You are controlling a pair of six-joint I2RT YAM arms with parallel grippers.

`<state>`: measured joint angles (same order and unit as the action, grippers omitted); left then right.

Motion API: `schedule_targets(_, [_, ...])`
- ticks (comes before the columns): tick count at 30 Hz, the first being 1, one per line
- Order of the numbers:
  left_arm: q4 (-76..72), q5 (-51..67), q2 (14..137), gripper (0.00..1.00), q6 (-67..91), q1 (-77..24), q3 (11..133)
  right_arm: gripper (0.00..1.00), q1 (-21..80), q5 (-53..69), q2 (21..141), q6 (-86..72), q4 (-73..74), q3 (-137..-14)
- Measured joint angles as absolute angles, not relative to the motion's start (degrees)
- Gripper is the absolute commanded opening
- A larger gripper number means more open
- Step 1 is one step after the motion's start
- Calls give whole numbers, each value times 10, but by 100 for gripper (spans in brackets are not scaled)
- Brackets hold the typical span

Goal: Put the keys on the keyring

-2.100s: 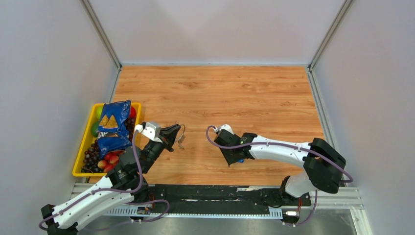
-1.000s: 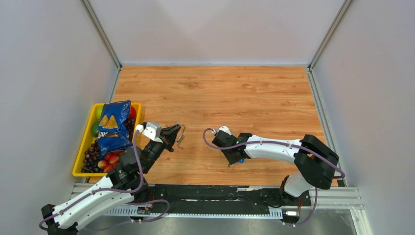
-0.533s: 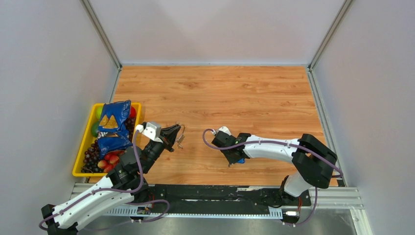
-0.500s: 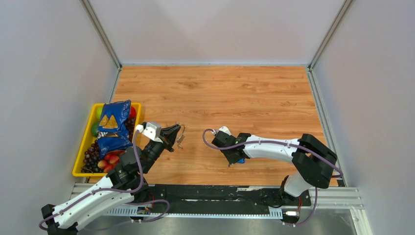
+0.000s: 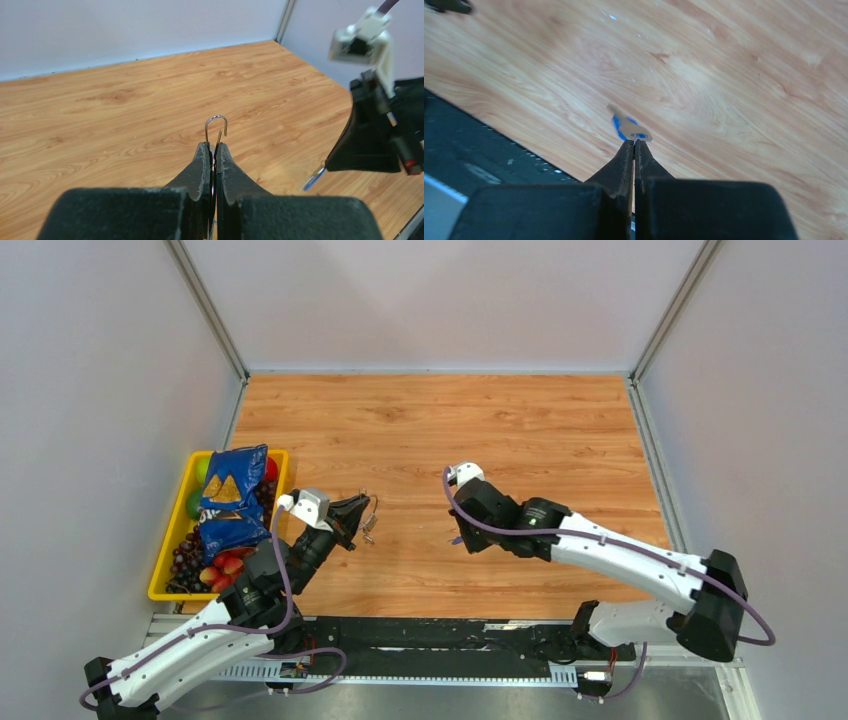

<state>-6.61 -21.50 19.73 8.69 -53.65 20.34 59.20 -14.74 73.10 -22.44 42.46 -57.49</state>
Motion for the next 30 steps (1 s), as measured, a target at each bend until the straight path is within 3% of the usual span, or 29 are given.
schedule_targets(15, [-88,-165,191,0,85,-536,194,0,592,74,639,-182,403,-639])
schedule_targets(30, [-133,-50,151,0,84,-536,170,0,592,258,628,-209,238,-639])
